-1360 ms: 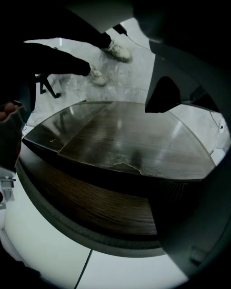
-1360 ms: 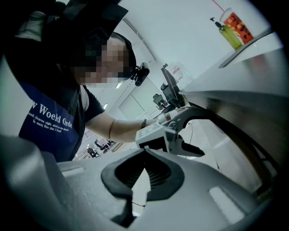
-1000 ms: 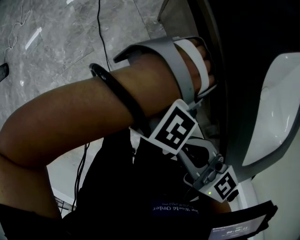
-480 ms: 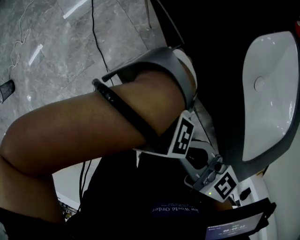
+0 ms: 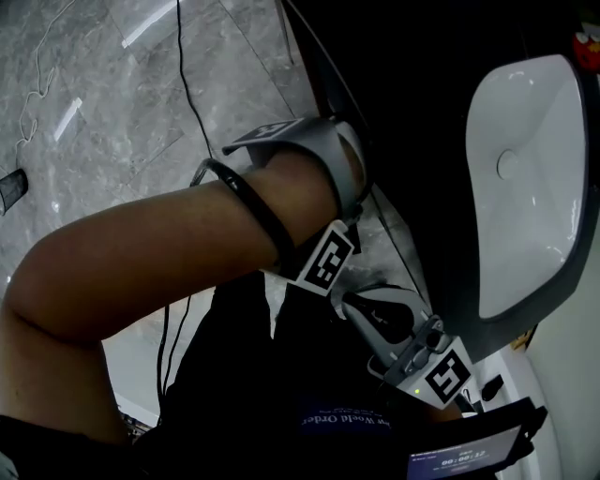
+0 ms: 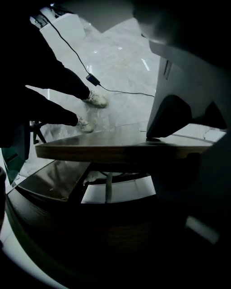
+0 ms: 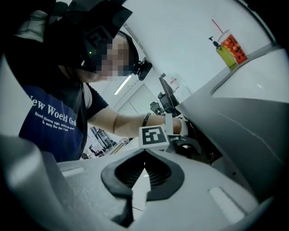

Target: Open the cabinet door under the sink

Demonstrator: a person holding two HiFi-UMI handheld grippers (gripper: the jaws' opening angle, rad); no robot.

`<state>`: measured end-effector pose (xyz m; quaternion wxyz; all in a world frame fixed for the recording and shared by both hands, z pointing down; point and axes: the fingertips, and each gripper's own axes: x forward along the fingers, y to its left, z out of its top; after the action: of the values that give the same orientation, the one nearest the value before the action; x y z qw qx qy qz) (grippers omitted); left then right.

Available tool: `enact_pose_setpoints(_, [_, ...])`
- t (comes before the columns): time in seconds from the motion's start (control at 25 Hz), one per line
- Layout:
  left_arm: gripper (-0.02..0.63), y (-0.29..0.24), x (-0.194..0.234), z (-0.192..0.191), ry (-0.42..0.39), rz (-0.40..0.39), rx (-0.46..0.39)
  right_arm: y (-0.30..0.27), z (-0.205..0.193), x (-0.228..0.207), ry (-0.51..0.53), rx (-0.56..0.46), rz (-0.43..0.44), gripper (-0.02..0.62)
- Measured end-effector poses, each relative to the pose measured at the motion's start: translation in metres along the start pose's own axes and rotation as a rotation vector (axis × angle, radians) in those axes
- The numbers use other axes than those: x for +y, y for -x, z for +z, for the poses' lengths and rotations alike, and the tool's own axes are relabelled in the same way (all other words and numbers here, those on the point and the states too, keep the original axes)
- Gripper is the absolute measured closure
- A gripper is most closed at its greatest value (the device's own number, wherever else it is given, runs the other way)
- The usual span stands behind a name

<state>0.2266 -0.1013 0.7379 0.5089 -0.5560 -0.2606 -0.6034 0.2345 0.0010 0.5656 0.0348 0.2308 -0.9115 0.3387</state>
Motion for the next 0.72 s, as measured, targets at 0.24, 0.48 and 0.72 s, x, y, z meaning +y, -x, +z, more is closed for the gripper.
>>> enact_pose_setpoints(0.24, [0.517, 0.011, -0.026, -0.001, -0.065, -0.028, -0.029, 0.002, 0.003, 0.000, -0.007, -0.026, -0.023, 0.594])
enact_pose_setpoints(0.48, [0.517, 0.015, -0.035, -0.001, -0.071, -0.040, -0.038, -0.001, 0.010, 0.008, -0.014, -0.056, -0.050, 0.594])
enact_pose_setpoints(0.72, [0.515, 0.018, -0.057, -0.002, -0.115, -0.058, -0.058, -0.002, 0.019, 0.013, 0.004, -0.067, -0.144, 0.594])
